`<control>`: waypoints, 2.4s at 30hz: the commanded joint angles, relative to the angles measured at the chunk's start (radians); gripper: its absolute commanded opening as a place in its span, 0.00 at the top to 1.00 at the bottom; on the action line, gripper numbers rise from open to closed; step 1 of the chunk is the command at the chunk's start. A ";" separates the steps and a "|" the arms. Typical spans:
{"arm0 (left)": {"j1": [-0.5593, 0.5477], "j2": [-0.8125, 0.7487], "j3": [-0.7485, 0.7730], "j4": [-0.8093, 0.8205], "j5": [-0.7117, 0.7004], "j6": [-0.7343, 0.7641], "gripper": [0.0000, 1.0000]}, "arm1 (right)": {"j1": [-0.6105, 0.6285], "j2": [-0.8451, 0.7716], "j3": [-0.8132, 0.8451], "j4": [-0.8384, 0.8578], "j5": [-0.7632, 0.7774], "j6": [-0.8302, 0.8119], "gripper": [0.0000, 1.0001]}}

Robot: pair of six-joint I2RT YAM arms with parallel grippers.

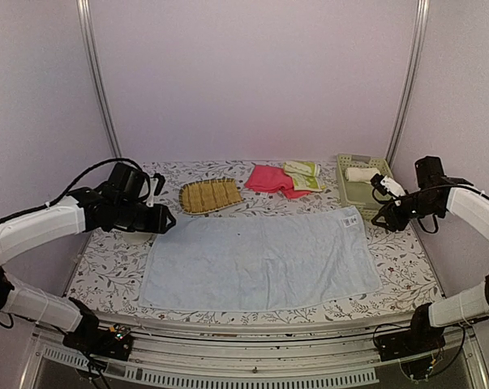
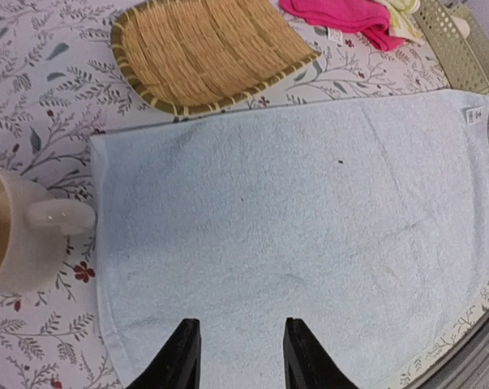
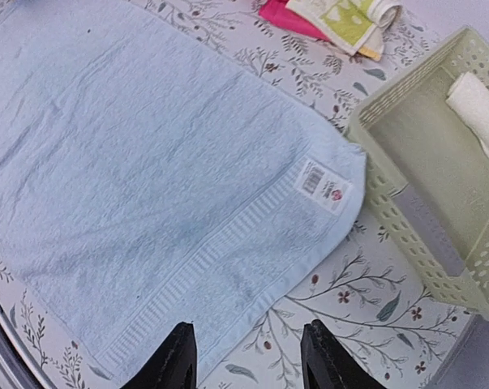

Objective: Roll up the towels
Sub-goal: Move the towel to the center of the board.

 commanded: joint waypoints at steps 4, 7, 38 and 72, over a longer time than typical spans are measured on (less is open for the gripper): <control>-0.076 -0.028 -0.095 -0.204 0.069 -0.174 0.70 | 0.073 -0.065 -0.165 -0.139 0.068 -0.200 0.55; -0.093 -0.052 -0.139 -0.214 0.072 -0.221 0.72 | 0.082 -0.075 -0.206 -0.168 0.069 -0.248 0.55; -0.123 -0.019 -0.217 -0.271 0.064 -0.289 0.80 | 0.181 -0.154 -0.447 -0.393 0.423 -0.550 0.71; -0.179 -0.011 -0.321 -0.291 0.084 -0.432 0.87 | 0.123 -0.054 -0.446 -0.132 0.317 -0.491 0.64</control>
